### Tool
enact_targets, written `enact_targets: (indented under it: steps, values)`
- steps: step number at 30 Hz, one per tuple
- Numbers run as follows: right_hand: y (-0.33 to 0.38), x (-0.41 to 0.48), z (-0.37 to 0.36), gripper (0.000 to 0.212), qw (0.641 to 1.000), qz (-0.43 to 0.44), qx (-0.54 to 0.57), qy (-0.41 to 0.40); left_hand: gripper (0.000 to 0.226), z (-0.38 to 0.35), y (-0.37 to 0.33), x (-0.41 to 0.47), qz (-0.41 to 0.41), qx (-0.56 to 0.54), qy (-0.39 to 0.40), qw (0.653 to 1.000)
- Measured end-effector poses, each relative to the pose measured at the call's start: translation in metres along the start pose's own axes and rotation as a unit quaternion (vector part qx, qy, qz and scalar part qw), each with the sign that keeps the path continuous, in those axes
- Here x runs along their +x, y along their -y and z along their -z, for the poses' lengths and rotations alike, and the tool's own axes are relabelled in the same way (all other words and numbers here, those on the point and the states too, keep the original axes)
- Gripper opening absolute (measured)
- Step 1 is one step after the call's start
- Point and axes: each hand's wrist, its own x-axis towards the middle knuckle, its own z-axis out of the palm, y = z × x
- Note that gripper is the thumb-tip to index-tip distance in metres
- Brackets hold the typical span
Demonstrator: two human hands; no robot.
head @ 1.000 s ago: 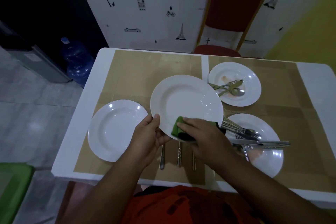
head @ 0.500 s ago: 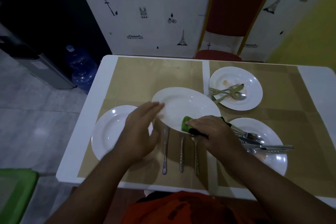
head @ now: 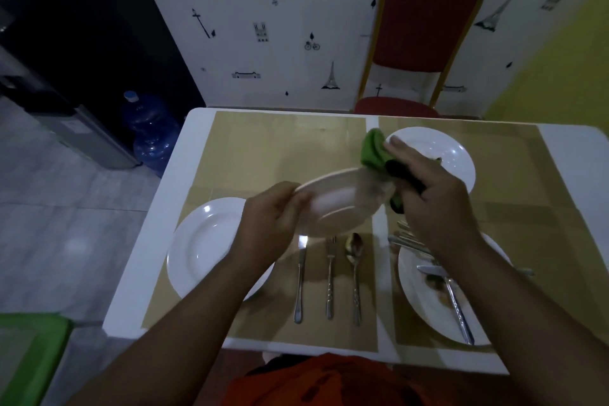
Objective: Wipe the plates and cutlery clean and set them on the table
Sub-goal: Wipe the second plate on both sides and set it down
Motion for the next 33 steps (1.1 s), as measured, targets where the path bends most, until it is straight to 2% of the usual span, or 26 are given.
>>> enact_targets:
  steps: [2, 3, 5, 9, 11, 13, 17, 19, 22, 26, 33]
  values:
    - [-0.001, -0.005, -0.001, 0.058, 0.997, -0.044, 0.005, -0.059, 0.031, -0.006, 0.002, -0.007, 0.137, -0.085, -0.009, 0.987]
    - [-0.002, -0.010, -0.004, 0.055, 0.995, -0.067, 0.007, -0.070, 0.034, -0.010, 0.001, -0.011, 0.202, -0.139, -0.014, 0.969]
    - [-0.004, -0.022, -0.014, 0.052, 0.994, -0.097, 0.001, -0.046, 0.033, -0.018, 0.001, -0.021, 0.300, -0.231, -0.012, 0.925]
    - [-0.005, -0.032, -0.034, 0.055, 0.992, -0.110, -0.042, 0.036, 0.033, -0.029, -0.002, -0.033, 0.379, -0.308, 0.007, 0.873]
    - [0.000, -0.031, -0.043, 0.060, 0.993, -0.071, -0.057, 0.076, 0.034, -0.033, -0.001, -0.036, 0.397, -0.331, 0.005, 0.856]
    - [0.007, -0.032, -0.054, 0.058, 0.989, 0.002, -0.072, 0.130, 0.035, -0.037, -0.001, -0.034, 0.415, -0.395, -0.003, 0.820]
    - [0.008, -0.057, -0.071, 0.046, 0.966, 0.129, -0.117, 0.194, 0.041, -0.033, 0.000, -0.020, 0.480, -0.535, -0.074, 0.691]
    - [-0.001, -0.075, -0.068, 0.046, 0.957, 0.155, -0.137, 0.203, 0.043, -0.027, 0.005, -0.016, 0.500, -0.559, -0.082, 0.656]
    - [-0.016, -0.086, -0.054, 0.067, 0.967, 0.109, -0.138, 0.185, 0.042, -0.022, 0.008, -0.018, 0.501, -0.573, -0.082, 0.643]
    - [-0.010, -0.076, -0.054, 0.059, 0.984, 0.045, -0.107, 0.134, 0.042, -0.024, 0.006, -0.019, 0.501, -0.582, -0.090, 0.634]
    - [0.001, -0.069, -0.089, 0.056, 0.946, 0.165, -0.192, 0.201, 0.046, -0.027, -0.005, -0.018, 0.528, -0.566, -0.027, 0.632]
